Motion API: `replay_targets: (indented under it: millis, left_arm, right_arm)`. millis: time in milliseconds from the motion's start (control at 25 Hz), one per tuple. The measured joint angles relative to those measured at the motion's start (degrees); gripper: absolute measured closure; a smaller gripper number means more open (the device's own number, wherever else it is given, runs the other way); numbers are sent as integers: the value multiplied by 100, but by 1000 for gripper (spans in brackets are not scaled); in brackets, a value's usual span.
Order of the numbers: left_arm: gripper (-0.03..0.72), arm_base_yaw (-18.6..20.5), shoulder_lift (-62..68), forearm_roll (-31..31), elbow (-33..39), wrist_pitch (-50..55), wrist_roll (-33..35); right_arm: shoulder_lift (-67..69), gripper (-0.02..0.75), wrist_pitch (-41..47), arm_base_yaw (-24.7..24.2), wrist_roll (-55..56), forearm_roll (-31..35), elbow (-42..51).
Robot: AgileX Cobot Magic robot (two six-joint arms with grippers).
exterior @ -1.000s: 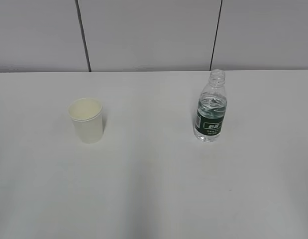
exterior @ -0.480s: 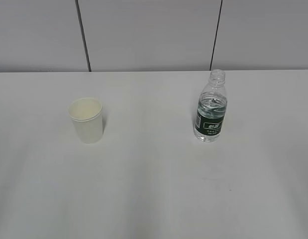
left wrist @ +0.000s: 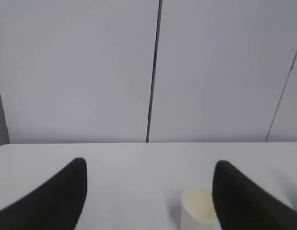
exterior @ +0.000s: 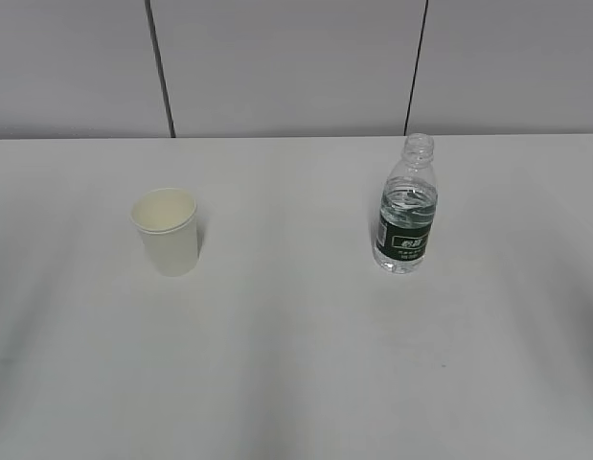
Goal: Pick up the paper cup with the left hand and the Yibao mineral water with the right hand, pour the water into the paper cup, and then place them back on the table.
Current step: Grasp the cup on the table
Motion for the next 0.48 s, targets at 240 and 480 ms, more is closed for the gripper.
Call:
replay_targets:
  millis: [240,480]
  left_arm:
    - [192,0,1116,448,0,-1006,0]
    - [192,0,2227,859,0,-2242,0]
  right_arm:
    - [807,167,-928,0,0,0,0]
    - [1519,167,-1576,0,0,0,0]
